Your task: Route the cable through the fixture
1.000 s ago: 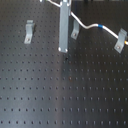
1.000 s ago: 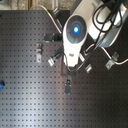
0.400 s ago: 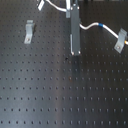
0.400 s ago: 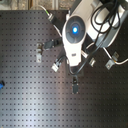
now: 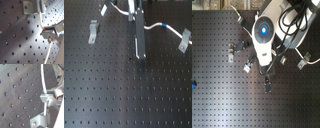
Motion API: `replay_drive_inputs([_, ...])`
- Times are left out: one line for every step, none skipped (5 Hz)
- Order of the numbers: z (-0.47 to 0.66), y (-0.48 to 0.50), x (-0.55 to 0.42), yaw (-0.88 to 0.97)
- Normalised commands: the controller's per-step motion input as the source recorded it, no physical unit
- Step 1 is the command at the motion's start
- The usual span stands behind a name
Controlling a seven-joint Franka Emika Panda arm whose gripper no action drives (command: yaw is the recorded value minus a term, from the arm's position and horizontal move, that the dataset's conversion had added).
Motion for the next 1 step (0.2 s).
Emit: replay_drive_inputs([0.16,0.062,-0.026,0.00])
